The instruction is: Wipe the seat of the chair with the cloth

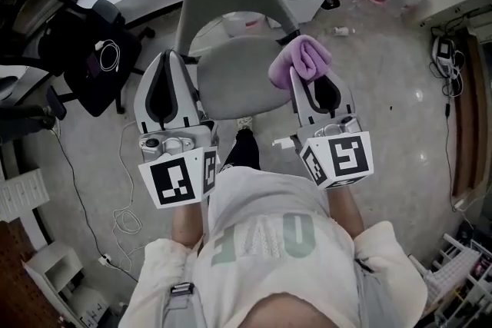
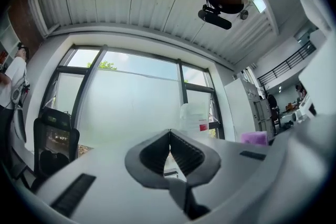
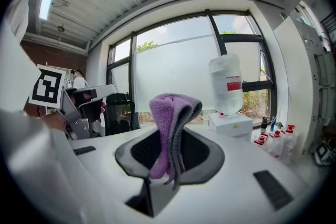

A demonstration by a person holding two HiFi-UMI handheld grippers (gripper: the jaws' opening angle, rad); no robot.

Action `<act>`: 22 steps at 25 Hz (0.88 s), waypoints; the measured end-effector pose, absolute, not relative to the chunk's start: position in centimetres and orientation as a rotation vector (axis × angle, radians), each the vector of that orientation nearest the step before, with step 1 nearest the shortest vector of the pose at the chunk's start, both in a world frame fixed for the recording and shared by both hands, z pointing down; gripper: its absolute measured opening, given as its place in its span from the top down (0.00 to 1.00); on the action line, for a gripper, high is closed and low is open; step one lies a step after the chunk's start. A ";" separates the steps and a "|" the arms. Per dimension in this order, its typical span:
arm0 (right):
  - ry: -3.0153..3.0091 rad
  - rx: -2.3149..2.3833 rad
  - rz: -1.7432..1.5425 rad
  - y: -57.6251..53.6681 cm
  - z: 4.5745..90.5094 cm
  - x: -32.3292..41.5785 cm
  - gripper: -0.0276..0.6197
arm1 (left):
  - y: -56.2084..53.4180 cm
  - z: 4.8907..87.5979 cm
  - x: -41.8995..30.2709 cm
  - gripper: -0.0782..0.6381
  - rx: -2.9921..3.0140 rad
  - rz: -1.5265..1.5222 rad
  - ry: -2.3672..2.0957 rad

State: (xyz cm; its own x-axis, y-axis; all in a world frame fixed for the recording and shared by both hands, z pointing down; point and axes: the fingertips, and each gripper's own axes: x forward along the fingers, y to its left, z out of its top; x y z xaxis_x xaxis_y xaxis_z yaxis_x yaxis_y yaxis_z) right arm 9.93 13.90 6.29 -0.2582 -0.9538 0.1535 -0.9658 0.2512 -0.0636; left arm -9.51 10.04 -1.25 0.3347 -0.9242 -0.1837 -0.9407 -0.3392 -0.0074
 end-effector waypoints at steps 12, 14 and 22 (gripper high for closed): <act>-2.424 1.768 0.256 -2.1 6.7 6.6 0.82 | -4.3 1.4 -12.2 0.87 -2.488 0.136 1.791; -2.410 1.760 0.267 -3.3 7.4 7.0 0.82 | -5.5 2.3 -11.9 0.87 -2.493 0.117 1.815; -2.456 1.646 0.313 -6.3 9.4 8.6 0.82 | -6.8 3.7 -9.0 0.87 -2.469 0.081 1.848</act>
State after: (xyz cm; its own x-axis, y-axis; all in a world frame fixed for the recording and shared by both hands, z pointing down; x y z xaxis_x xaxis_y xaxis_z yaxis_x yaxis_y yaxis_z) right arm 8.63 -6.30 9.35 -0.3771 -0.8906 0.2544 -0.9259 0.3693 -0.0795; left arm -9.00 -6.77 3.68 0.2817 -0.9565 -0.0758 -0.9595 -0.2814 -0.0140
